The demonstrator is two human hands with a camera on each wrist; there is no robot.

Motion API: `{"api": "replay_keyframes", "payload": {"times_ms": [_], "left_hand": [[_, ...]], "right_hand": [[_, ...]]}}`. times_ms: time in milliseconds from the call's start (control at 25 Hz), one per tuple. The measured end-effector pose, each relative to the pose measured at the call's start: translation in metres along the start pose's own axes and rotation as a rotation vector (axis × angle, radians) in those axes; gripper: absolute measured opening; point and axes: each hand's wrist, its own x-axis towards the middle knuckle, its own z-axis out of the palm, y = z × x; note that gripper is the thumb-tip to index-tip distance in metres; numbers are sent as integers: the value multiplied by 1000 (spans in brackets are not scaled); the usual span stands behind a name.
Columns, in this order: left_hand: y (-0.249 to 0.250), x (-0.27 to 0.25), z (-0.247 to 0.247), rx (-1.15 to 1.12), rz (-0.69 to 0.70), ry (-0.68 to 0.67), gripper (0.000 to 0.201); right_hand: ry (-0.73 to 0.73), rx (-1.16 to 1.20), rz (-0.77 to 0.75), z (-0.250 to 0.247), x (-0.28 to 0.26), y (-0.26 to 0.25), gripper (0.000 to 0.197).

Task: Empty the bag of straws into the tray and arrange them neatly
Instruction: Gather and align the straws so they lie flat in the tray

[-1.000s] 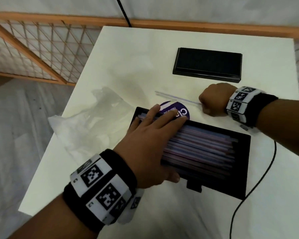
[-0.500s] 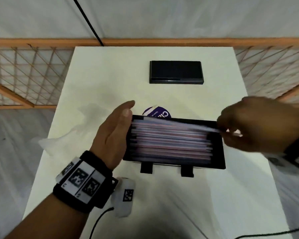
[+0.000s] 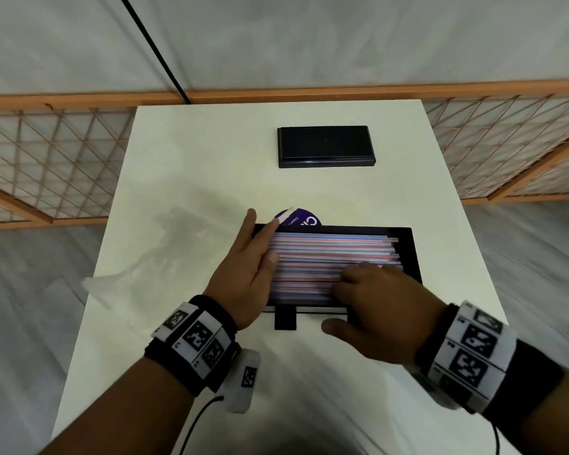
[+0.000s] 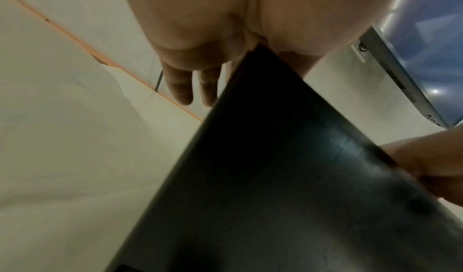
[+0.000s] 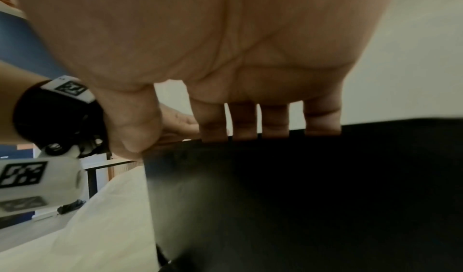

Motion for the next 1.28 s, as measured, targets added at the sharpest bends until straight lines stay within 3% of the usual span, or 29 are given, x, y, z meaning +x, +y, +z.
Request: {"api": "replay_keyframes", "payload": {"times_ms": [160, 240, 320, 360, 440, 480, 640, 800, 920, 1080, 1280], "left_hand": [[-4, -4, -2, -85, -71, 28, 58], [-2, -6, 0, -139, -147, 16, 62], [-2, -7, 2, -186, -164, 24, 61], [-4, -7, 2, -204, -145, 34, 61], [-5, -7, 4, -225, -119, 53, 56], [-6, -7, 5, -242, -134, 65, 51], [9, -4, 8, -312, -250, 96, 40], [16, 2, -3, -463, -295, 160, 74], [22, 7, -16, -777, -297, 198, 68], [24, 10, -28, -896, -370, 199, 71], [19, 4, -27, -884, -326, 194, 61]], "right_hand": [[31, 79, 36, 15, -9, 0, 56], [222, 202, 94, 17, -17, 11, 46], [479, 274, 311, 21, -25, 27, 44], [541, 330, 469, 23, -29, 33, 47], [481, 490, 723, 29, -32, 37, 50], [415, 583, 773, 35, -30, 37, 44], [492, 715, 744, 45, -16, 33, 20], [682, 587, 639, -1, -23, 33, 25], [869, 436, 488, -45, -26, 20, 24], [852, 316, 378, -53, -12, 12, 25], [817, 419, 389, -32, -18, 17, 33]]}}
